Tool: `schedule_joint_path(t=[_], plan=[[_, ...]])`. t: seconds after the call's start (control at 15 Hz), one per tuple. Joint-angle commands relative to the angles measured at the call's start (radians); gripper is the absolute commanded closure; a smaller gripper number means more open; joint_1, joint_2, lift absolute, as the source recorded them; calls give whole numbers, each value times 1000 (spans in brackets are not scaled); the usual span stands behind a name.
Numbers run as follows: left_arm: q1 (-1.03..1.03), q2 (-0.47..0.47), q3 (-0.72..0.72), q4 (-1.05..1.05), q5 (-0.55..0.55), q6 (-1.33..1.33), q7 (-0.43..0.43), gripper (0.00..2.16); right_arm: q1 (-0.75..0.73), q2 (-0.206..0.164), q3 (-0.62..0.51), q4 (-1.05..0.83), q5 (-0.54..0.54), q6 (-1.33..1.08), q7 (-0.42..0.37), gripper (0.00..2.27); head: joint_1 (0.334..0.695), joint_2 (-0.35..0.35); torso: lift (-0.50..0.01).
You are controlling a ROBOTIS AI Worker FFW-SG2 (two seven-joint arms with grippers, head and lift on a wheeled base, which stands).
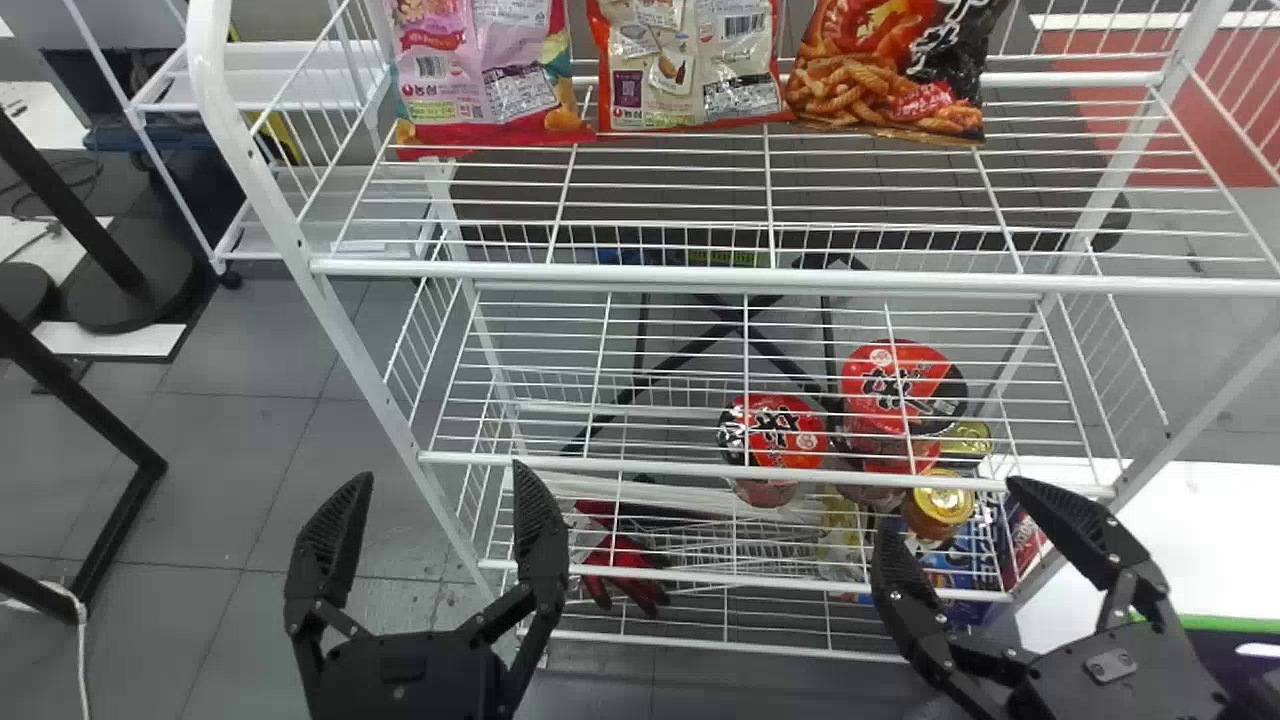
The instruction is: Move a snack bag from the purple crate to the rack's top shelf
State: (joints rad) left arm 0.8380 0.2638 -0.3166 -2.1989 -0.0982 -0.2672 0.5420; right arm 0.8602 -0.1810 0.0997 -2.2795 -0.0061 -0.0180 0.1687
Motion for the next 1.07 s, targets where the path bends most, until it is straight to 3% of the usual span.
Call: schedule_joint_path(t=[0.0, 1.0], plan=[[6, 0, -2, 1, -5, -16, 6, 90, 3, 0, 0, -2, 0, -10, 0, 140, 695, 80, -225], [7, -2, -1, 5, -6, -22, 12, 90, 0, 3, 2, -2, 0, -16, 0, 140, 695, 85, -285]])
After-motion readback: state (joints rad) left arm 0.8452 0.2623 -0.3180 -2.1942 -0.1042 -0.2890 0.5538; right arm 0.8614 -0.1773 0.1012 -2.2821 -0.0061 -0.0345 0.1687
